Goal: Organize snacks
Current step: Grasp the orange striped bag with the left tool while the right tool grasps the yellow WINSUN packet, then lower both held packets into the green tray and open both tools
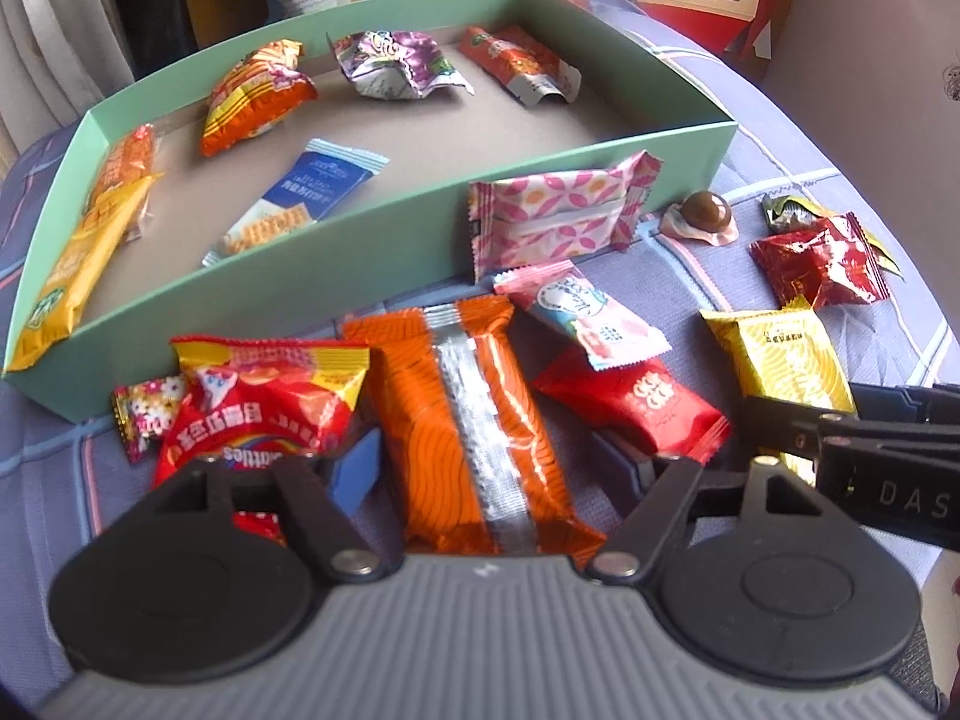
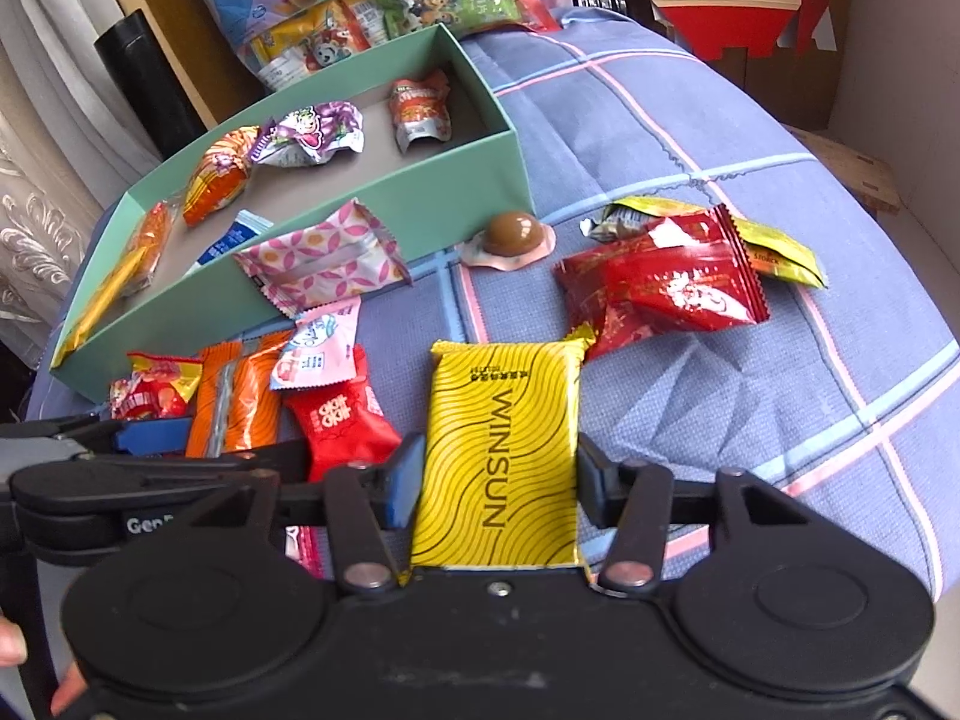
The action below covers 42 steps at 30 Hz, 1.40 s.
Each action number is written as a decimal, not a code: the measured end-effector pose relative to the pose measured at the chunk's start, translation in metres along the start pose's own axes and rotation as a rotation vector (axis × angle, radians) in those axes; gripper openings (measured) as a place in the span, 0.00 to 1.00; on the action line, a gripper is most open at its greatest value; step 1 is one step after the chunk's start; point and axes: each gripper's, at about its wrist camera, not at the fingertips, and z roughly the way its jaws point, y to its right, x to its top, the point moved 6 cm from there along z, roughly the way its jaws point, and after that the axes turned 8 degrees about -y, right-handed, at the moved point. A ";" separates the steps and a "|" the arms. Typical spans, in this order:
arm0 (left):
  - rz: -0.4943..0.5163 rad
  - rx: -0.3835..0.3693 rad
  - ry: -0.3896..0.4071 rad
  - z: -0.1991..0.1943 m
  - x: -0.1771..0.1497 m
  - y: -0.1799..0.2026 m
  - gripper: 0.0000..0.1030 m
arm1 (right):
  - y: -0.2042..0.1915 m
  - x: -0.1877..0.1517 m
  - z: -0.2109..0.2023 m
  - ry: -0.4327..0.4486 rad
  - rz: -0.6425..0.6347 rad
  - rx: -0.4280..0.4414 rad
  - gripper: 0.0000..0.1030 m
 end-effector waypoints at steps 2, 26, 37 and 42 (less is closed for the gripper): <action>0.014 0.000 0.007 -0.002 0.000 0.000 0.57 | 0.000 0.000 -0.001 0.002 0.002 -0.001 0.51; -0.032 -0.131 0.147 -0.079 0.010 -0.029 0.51 | -0.018 0.034 -0.050 0.059 0.020 0.133 0.49; -0.105 -0.028 0.252 -0.097 0.076 -0.104 0.51 | -0.061 0.129 -0.053 0.131 -0.053 0.169 0.49; -0.146 0.005 0.233 -0.080 0.094 -0.139 0.51 | -0.081 0.170 -0.034 0.131 -0.078 0.172 0.49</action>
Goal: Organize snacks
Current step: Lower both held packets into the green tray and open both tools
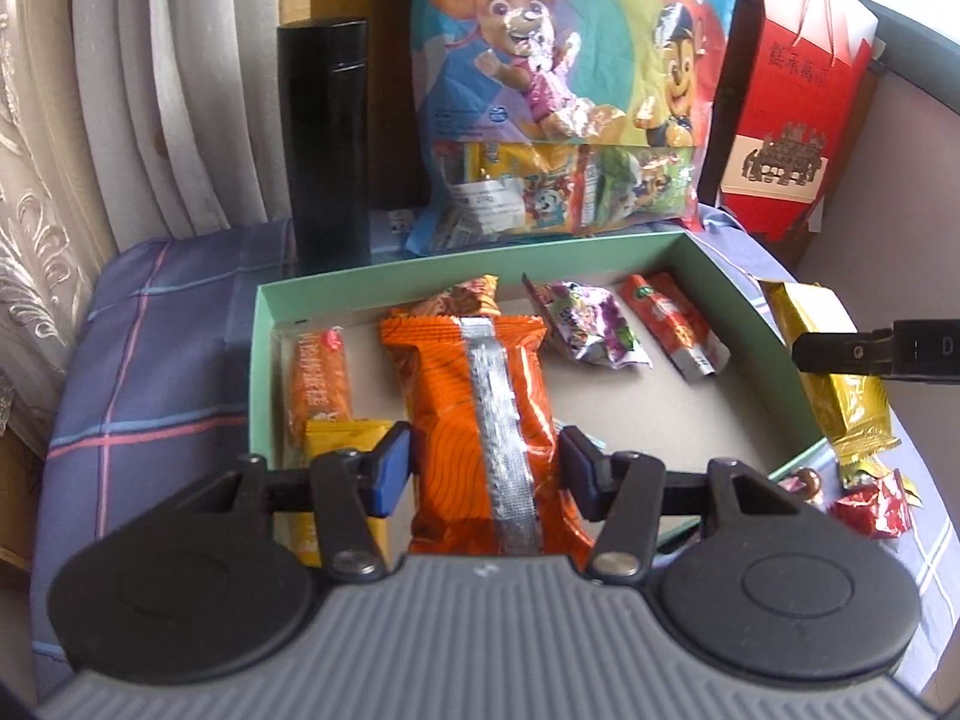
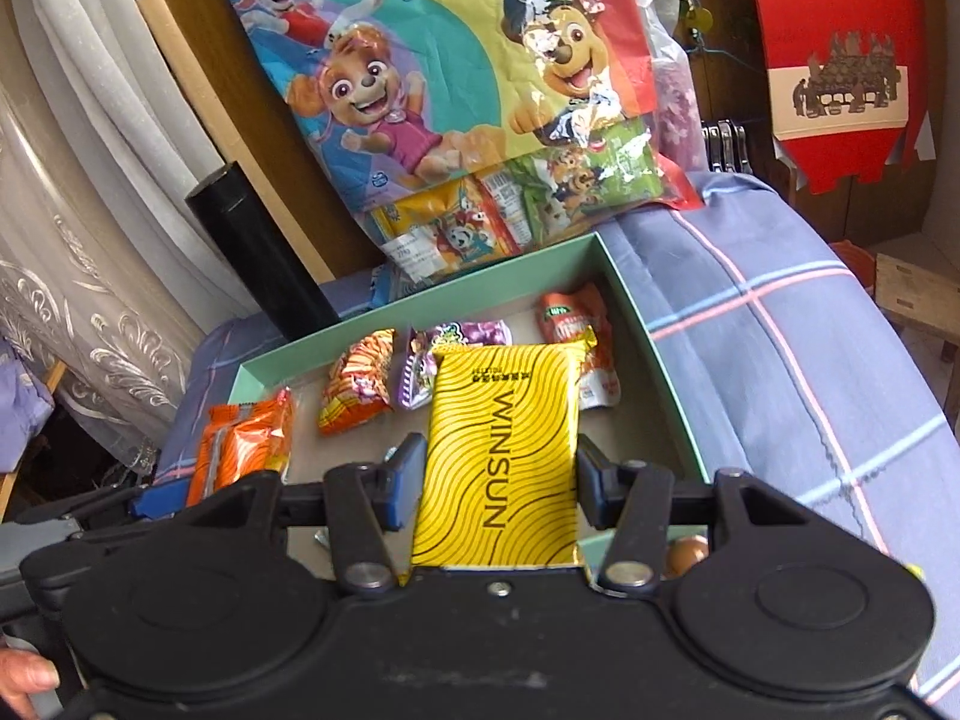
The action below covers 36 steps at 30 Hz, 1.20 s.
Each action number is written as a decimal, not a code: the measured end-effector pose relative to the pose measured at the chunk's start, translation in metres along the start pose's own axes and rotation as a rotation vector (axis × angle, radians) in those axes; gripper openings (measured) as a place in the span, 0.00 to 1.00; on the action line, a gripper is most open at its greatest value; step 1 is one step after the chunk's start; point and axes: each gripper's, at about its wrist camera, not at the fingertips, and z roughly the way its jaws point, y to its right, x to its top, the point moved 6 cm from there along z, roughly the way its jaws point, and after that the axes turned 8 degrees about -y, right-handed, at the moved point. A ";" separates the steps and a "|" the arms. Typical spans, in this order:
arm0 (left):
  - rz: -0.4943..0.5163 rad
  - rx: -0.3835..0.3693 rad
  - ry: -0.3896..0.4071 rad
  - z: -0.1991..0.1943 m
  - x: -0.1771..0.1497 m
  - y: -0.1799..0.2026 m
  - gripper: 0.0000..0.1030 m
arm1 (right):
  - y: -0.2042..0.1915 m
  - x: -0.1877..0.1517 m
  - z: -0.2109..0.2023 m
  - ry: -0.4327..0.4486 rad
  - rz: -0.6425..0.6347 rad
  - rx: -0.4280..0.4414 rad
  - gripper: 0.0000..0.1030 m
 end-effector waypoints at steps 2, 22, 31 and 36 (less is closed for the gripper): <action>-0.014 0.009 -0.010 0.009 0.003 -0.010 0.51 | -0.004 0.008 0.014 -0.012 -0.009 -0.002 0.49; -0.063 0.046 -0.040 0.070 -0.001 -0.026 0.88 | 0.005 0.024 0.091 -0.064 0.000 -0.042 0.96; -0.062 0.062 -0.038 0.056 0.000 -0.014 0.98 | 0.002 0.015 0.073 -0.061 -0.014 -0.041 1.00; -0.075 0.041 -0.031 0.038 -0.005 -0.002 1.00 | 0.000 0.004 0.048 -0.047 -0.017 -0.042 1.00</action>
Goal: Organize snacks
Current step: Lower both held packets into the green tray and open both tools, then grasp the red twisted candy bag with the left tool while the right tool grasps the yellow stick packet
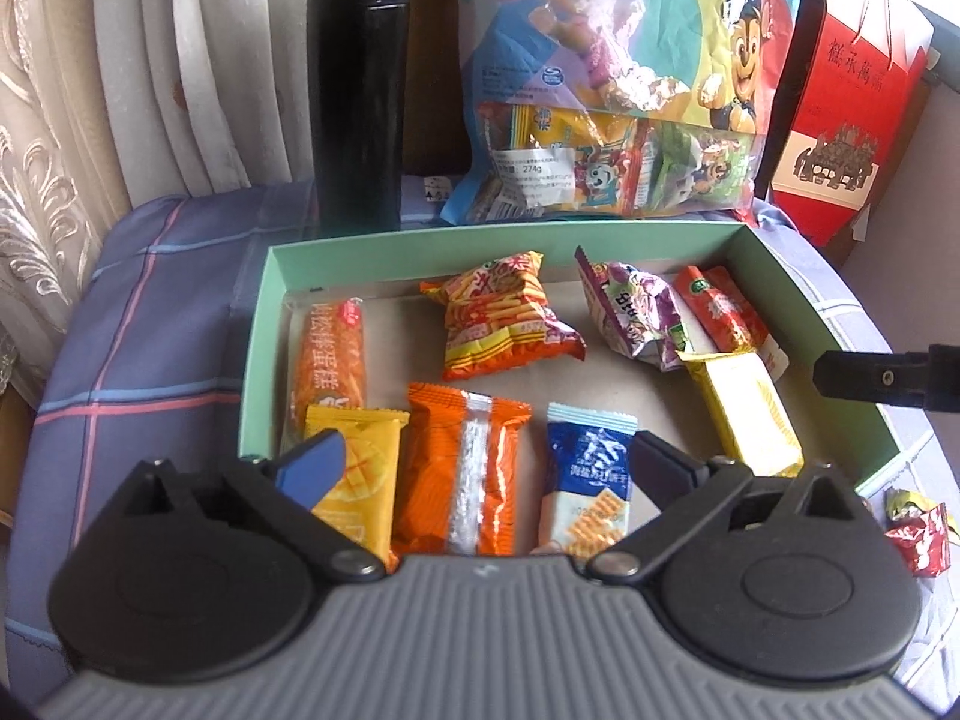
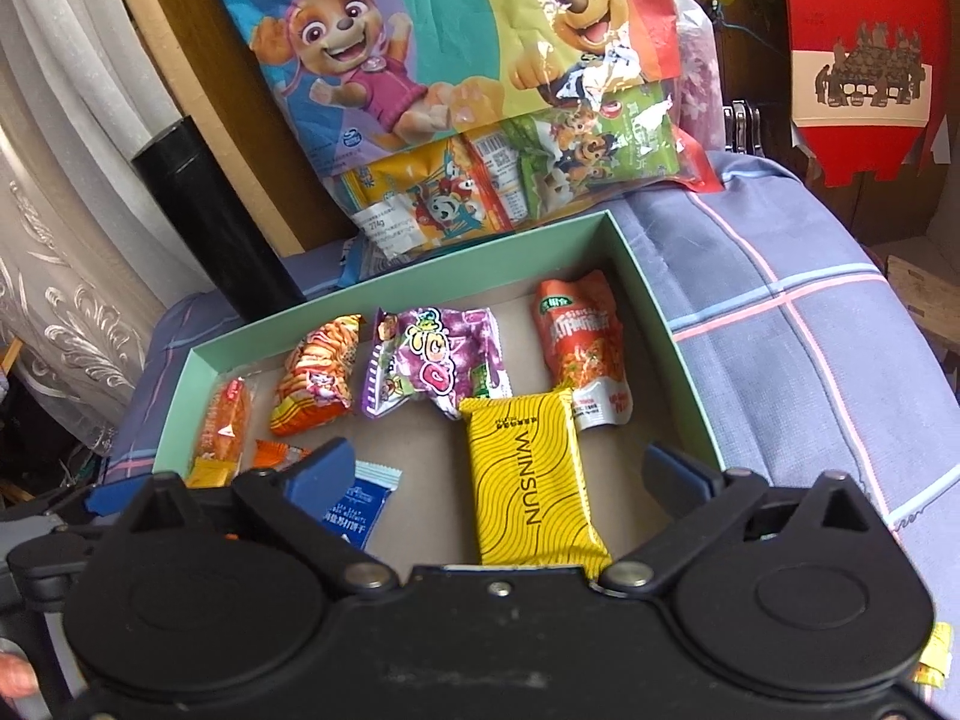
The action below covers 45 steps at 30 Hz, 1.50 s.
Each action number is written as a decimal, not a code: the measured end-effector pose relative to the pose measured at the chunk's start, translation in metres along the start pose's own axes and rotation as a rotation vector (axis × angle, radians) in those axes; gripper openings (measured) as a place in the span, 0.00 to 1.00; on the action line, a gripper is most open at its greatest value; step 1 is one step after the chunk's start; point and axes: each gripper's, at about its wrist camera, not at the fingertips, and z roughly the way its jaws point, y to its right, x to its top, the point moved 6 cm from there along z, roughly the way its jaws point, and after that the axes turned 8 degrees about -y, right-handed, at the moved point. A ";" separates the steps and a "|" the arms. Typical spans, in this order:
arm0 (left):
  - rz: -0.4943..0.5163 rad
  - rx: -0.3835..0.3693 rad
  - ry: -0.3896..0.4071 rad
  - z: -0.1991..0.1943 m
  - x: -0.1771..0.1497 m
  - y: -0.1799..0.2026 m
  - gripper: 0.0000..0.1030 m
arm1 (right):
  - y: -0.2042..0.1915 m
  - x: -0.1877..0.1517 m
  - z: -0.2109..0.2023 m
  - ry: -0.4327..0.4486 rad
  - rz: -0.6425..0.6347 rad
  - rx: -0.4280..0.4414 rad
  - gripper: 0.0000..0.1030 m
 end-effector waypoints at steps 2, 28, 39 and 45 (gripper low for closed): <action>0.013 -0.011 0.000 -0.007 -0.005 0.010 1.00 | 0.002 -0.006 -0.010 0.003 0.003 0.000 1.00; 0.216 -0.093 -0.111 -0.017 -0.080 0.130 1.00 | 0.107 -0.099 -0.099 0.036 0.178 -0.051 1.00; 0.280 -0.091 -0.154 0.009 -0.091 0.165 1.00 | 0.165 -0.122 -0.099 0.057 0.297 -0.081 1.00; 0.255 -0.083 -0.185 0.025 -0.092 0.163 1.00 | 0.179 -0.128 -0.083 0.042 0.323 -0.081 0.85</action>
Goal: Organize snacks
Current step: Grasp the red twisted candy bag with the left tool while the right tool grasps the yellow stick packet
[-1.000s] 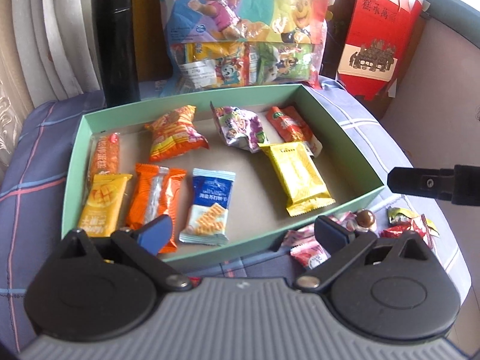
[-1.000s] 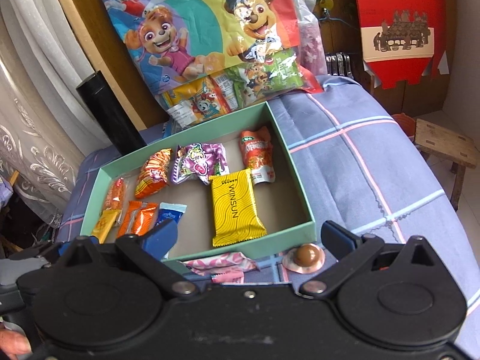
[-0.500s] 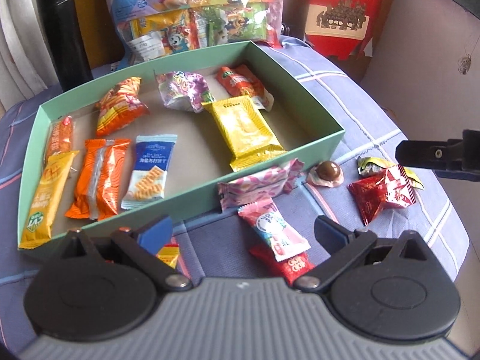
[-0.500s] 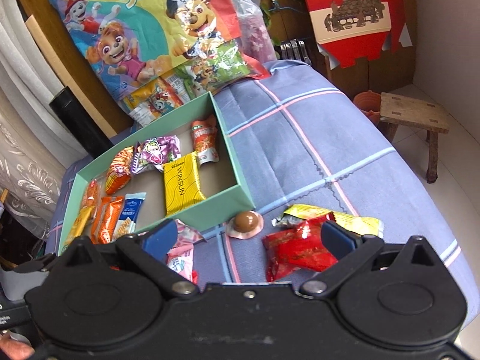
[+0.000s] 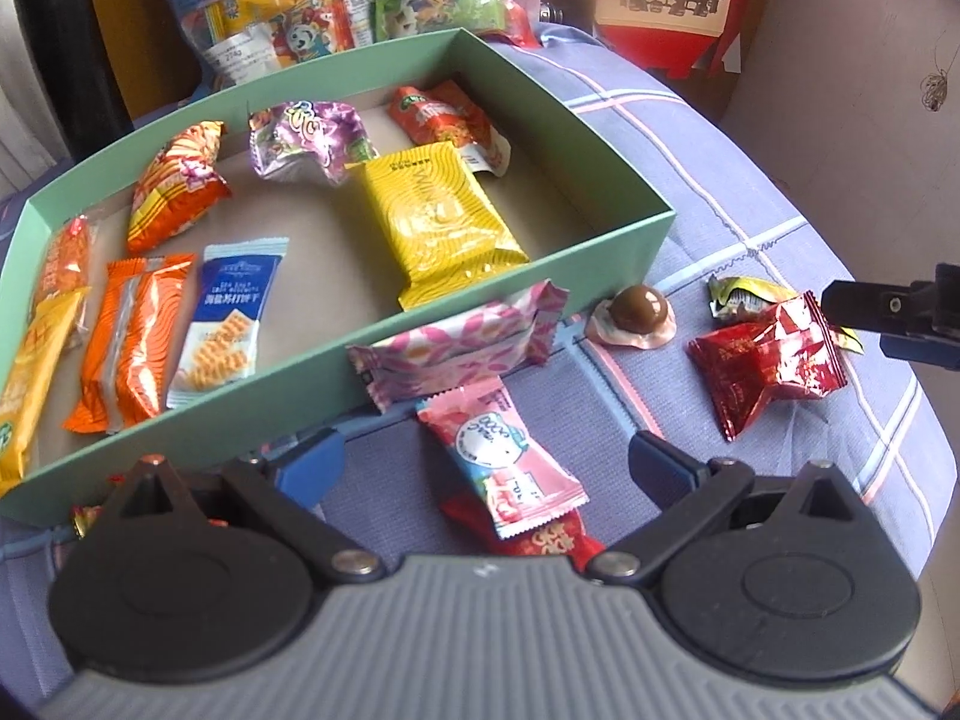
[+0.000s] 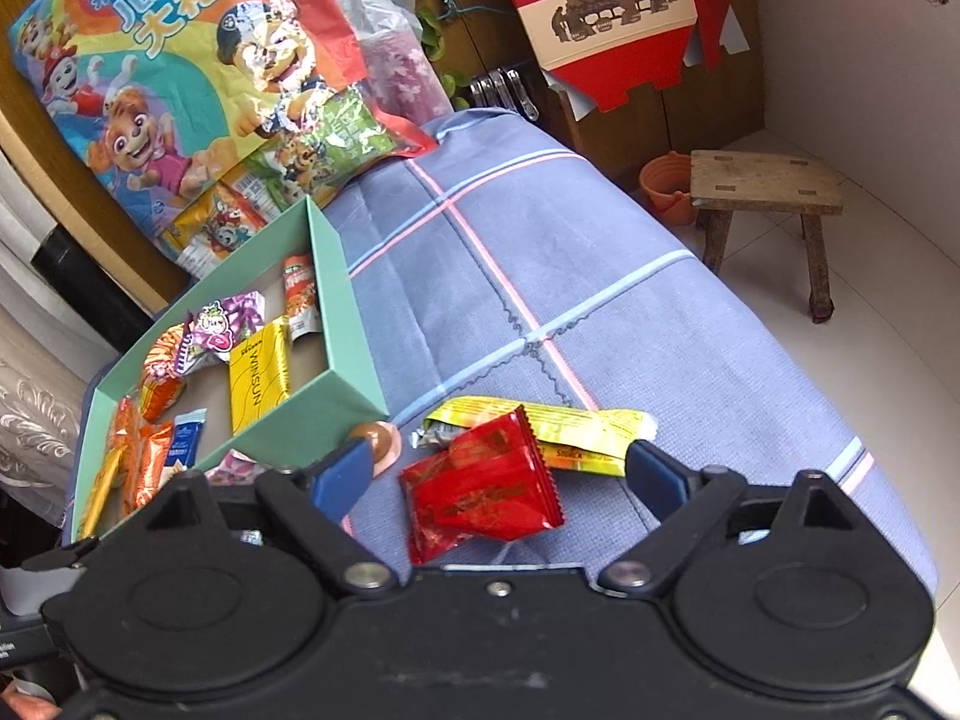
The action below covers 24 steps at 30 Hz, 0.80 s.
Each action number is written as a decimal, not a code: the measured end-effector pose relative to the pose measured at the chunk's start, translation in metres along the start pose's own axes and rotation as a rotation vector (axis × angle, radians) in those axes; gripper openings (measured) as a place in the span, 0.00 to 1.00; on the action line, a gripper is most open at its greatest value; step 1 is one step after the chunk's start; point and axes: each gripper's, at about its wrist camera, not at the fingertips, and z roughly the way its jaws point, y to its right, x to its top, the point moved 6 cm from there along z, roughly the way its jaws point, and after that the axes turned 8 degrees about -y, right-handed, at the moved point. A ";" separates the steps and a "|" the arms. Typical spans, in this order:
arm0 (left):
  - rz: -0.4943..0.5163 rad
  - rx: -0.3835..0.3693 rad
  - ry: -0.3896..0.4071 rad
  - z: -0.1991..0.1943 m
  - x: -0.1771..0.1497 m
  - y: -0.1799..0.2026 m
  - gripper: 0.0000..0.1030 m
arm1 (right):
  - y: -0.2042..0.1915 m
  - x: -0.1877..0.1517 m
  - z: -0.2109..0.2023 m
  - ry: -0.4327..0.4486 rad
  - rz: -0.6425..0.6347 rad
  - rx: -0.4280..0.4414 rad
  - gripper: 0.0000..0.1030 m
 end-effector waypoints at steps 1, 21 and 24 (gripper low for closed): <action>0.000 0.001 0.002 0.001 0.000 0.000 1.00 | 0.000 -0.001 0.002 -0.002 -0.001 0.004 0.83; 0.089 -0.079 0.041 -0.006 0.008 0.028 0.89 | -0.019 0.001 0.050 -0.181 0.013 0.181 0.62; 0.130 -0.120 0.029 -0.005 0.007 0.043 0.89 | -0.015 -0.001 0.037 -0.162 0.039 0.202 0.62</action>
